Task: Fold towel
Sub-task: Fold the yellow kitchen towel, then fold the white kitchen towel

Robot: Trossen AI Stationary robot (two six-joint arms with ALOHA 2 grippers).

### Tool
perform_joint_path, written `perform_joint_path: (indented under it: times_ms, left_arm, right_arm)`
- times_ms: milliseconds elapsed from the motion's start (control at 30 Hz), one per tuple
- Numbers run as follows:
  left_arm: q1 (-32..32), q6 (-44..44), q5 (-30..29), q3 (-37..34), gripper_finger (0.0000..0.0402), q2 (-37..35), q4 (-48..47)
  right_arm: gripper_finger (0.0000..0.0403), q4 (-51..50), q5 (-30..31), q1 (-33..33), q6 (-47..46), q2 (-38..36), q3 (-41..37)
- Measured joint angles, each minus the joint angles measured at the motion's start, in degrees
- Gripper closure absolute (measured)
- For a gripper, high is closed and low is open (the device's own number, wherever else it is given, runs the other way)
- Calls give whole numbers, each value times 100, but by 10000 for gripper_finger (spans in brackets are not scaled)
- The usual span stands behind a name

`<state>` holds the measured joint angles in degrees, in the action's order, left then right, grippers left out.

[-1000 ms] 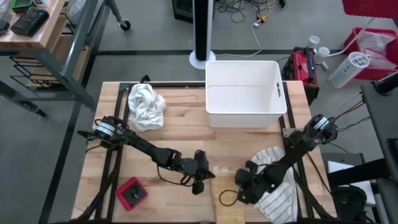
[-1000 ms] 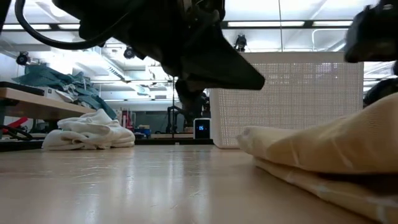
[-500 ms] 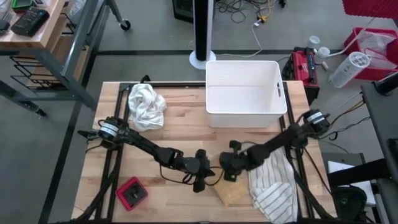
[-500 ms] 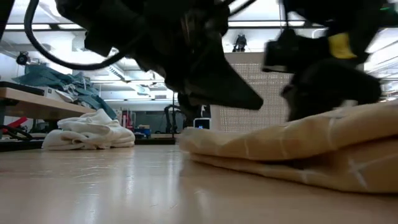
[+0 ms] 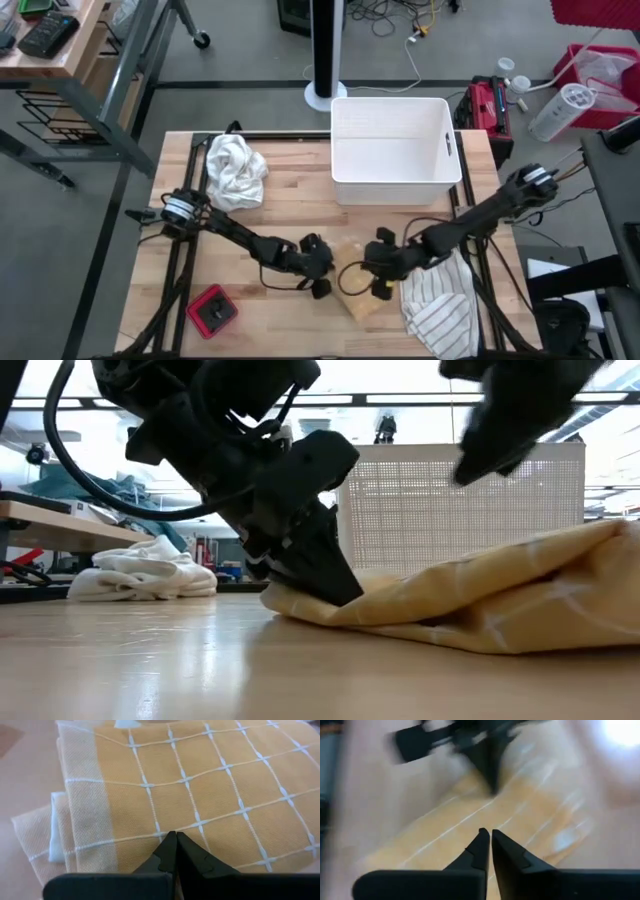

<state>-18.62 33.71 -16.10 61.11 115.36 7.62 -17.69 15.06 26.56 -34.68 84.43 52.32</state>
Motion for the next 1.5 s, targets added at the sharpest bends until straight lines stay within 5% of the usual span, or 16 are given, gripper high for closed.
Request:
perform_joint_path:
  times_ms: [100, 400, 667, 967, 1100, 1333, 1500]
  left_arm:
    - [1, -44, -23, -10, 402, -5, -107]
    - [-9, -770, 62, -105, 402, -753, -1568]
    - [-46, -1152, 24, -368, 402, -1198, -1161]
    - [-169, -1692, 369, -928, 401, -1073, 1281]
    - [-171, -1679, 367, -961, 402, -1069, 1361]
    - [-172, -1709, 364, -801, 402, -1141, 1382]
    - [-183, -1898, 365, -665, 402, -1423, 1374]
  right_arm:
    - [363, 0, -471, 50, -701, -321, -236]
    - [240, -18, -611, -150, -1686, -647, -965]
    - [162, 302, -305, -357, -1692, -433, -1216]
    - [168, 299, 107, 136, -1435, -941, -920]
    - [184, -233, 146, 560, -1505, -1197, -708]
    - [201, -2067, -18, 1377, -3146, -1135, -317]
    - [198, -2120, -534, 1950, -3707, -842, -294]
